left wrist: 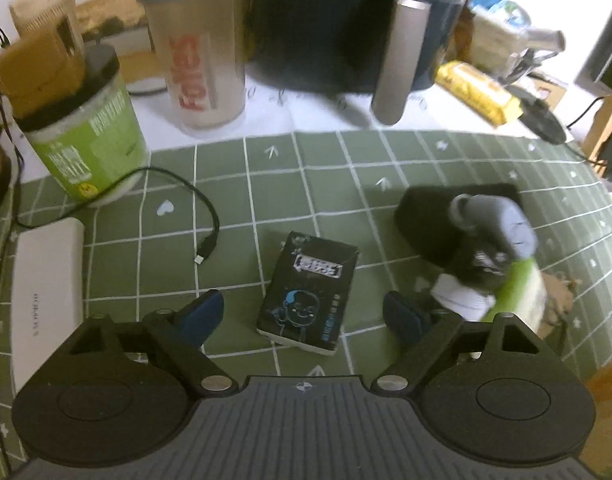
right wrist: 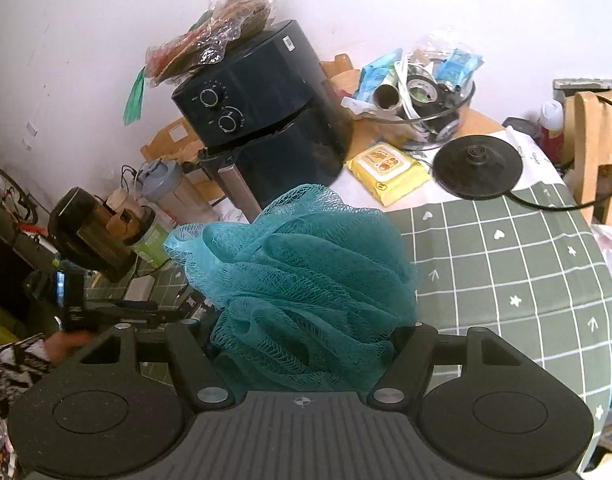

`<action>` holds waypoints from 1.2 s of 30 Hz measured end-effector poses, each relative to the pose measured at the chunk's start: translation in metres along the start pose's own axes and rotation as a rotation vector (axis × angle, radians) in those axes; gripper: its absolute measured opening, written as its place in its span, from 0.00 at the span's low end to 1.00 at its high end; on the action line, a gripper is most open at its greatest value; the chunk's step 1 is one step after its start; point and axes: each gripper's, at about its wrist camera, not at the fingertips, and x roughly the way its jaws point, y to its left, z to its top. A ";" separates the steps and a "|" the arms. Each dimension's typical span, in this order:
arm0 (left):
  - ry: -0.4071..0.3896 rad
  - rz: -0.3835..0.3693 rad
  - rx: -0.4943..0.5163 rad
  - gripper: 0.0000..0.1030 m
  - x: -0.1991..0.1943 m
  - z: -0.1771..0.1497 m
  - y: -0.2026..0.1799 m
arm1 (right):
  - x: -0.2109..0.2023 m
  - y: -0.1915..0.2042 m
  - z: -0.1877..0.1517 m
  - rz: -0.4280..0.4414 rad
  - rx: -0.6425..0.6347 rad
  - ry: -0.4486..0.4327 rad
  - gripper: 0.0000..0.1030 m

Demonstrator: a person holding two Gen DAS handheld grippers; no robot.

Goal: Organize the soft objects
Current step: 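Grasp the black cartoon tissue pack with the left gripper while right holds sponge, then lower the sponge into the box and open the right gripper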

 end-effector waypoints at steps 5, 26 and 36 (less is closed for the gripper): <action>0.053 -0.022 0.003 0.67 0.021 0.001 0.003 | -0.012 -0.002 -0.006 -0.012 0.025 -0.016 0.69; -0.031 0.011 -0.036 0.48 -0.027 0.000 -0.017 | -0.039 0.000 -0.019 0.022 0.015 -0.040 0.68; -0.100 -0.008 -0.056 0.48 -0.087 -0.008 -0.035 | -0.055 0.016 -0.016 0.091 -0.023 -0.066 0.68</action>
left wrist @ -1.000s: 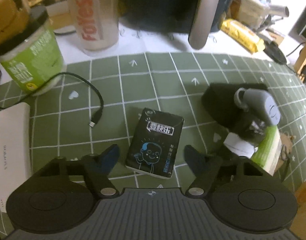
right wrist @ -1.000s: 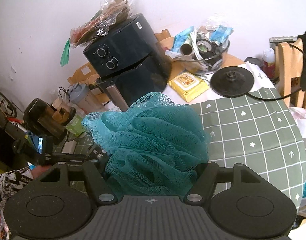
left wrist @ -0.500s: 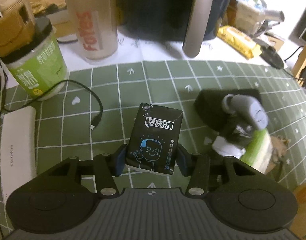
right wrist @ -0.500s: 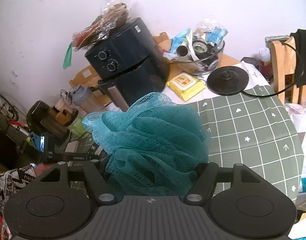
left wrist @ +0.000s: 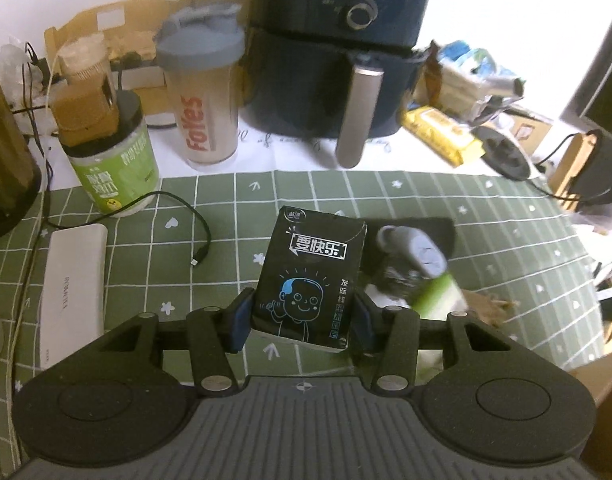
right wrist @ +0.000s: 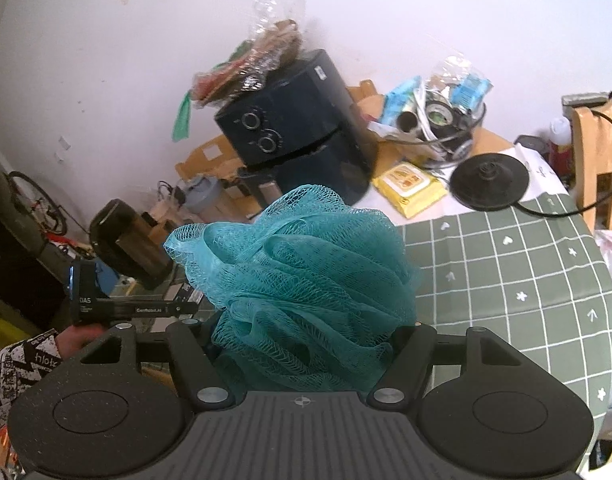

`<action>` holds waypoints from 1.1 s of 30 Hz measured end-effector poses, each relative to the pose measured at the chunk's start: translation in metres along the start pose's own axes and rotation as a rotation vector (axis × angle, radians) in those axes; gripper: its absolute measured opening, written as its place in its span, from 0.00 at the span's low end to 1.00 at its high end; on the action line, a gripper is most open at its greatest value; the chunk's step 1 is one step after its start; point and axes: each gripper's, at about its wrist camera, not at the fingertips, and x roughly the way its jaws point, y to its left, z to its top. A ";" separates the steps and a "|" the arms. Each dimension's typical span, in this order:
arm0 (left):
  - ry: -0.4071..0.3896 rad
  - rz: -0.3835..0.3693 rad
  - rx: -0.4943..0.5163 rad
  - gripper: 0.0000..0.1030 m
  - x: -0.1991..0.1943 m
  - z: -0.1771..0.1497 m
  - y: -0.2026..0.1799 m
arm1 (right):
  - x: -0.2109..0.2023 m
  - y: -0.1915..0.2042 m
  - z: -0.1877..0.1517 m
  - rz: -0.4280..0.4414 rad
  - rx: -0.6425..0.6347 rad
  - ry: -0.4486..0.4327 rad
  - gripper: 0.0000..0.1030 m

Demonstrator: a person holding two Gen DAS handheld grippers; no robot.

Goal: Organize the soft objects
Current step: 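Lower the sponge into the box and open the right gripper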

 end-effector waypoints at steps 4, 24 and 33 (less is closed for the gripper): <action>-0.014 -0.004 -0.006 0.48 -0.024 -0.006 -0.011 | -0.006 0.008 -0.001 0.009 -0.022 0.004 0.68; -0.048 0.010 -0.020 0.48 -0.107 -0.041 -0.063 | -0.016 0.069 -0.020 -0.052 -0.246 0.112 0.68; -0.054 -0.012 -0.023 0.48 -0.124 -0.059 -0.083 | -0.011 0.090 -0.034 0.064 -0.331 0.200 0.68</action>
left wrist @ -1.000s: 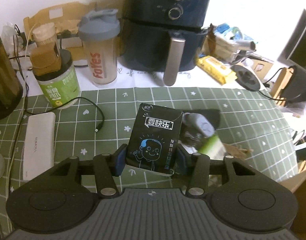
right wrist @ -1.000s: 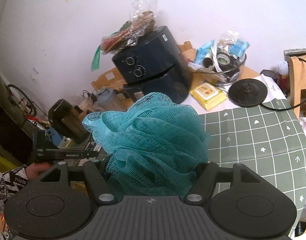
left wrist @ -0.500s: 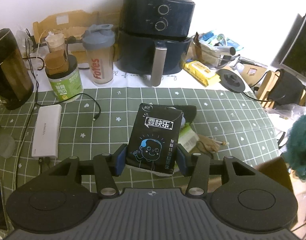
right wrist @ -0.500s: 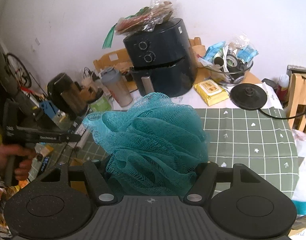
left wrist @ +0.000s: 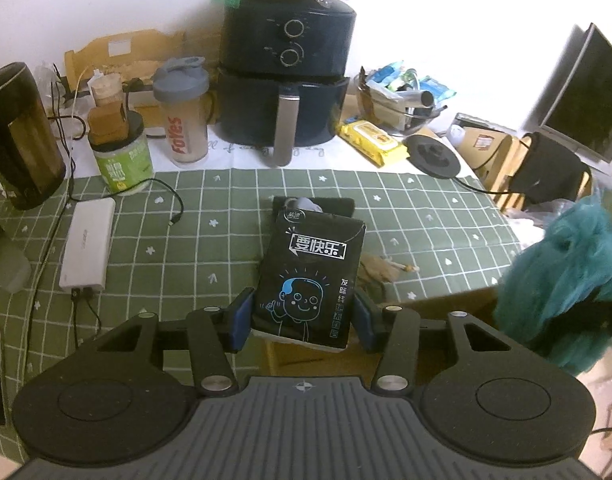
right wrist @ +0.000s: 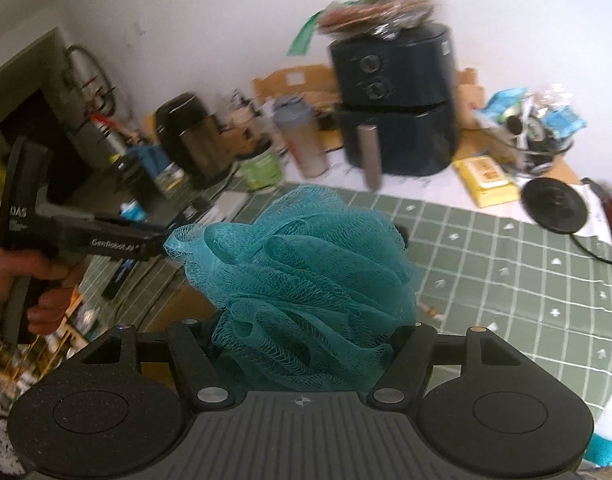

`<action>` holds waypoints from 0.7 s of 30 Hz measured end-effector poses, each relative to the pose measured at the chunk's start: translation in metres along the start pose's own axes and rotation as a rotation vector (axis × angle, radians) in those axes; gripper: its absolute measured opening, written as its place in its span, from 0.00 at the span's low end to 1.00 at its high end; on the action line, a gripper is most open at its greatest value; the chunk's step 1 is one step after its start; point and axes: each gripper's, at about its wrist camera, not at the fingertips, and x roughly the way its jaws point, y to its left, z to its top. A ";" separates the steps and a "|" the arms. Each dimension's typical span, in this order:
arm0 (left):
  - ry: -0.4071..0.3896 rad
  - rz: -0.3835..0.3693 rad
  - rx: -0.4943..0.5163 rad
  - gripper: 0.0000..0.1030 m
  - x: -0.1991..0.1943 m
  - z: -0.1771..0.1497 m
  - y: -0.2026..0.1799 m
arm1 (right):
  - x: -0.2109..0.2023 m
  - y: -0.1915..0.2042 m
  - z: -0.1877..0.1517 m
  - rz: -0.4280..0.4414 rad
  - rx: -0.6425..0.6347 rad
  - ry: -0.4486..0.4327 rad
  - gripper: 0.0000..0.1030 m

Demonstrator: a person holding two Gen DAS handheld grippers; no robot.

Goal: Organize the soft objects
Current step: 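Lower the sponge into the box and open the right gripper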

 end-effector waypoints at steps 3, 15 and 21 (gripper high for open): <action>0.006 -0.009 -0.014 0.48 -0.002 -0.007 -0.004 | 0.006 0.008 -0.005 0.022 -0.027 0.033 0.68; 0.034 -0.014 -0.077 0.48 -0.006 -0.032 -0.014 | 0.034 0.037 -0.020 0.011 -0.166 0.135 0.85; 0.036 -0.013 -0.103 0.48 -0.009 -0.039 -0.016 | 0.038 0.047 -0.031 -0.009 -0.249 0.143 1.00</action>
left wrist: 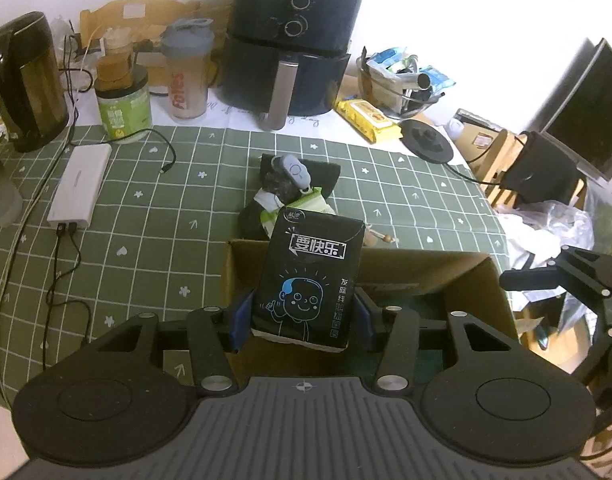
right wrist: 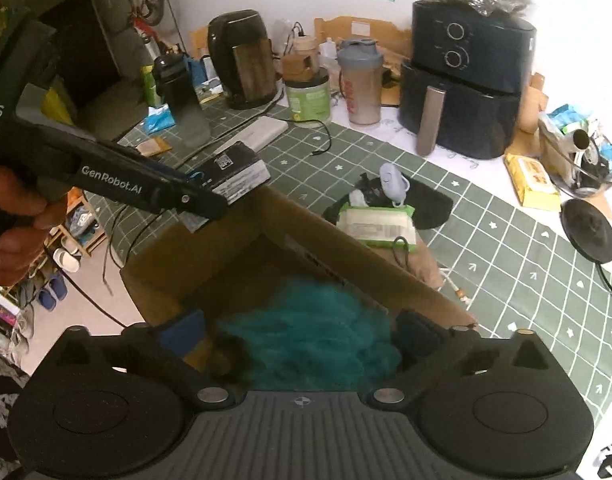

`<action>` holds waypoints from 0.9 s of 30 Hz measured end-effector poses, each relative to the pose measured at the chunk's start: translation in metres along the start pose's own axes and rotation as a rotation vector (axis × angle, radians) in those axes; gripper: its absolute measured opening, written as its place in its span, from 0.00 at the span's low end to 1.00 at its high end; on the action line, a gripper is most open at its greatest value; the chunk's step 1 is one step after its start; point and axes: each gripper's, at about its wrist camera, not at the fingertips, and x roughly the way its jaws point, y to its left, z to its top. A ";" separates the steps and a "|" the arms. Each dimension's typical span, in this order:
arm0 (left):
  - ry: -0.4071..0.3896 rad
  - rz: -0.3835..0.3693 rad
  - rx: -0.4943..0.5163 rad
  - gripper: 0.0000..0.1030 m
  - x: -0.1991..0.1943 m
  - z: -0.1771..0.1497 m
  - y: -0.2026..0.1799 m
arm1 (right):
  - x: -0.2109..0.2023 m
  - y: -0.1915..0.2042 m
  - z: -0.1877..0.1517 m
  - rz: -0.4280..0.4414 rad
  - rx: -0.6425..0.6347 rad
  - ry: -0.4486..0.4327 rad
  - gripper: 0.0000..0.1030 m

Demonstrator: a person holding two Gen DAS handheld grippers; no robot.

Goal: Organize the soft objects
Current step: 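Lower the sponge into the box and open the right gripper, then lower the tissue pack into the box and open the left gripper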

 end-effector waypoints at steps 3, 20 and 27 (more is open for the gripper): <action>0.005 0.006 -0.007 0.48 0.000 -0.001 0.000 | -0.001 -0.002 -0.003 -0.006 0.018 -0.006 1.00; 0.059 0.077 0.036 0.71 0.008 -0.009 -0.006 | -0.008 -0.018 -0.013 -0.027 0.124 -0.029 1.00; 0.126 0.096 0.063 0.71 0.008 -0.011 -0.007 | -0.006 -0.020 -0.019 -0.036 0.151 -0.009 1.00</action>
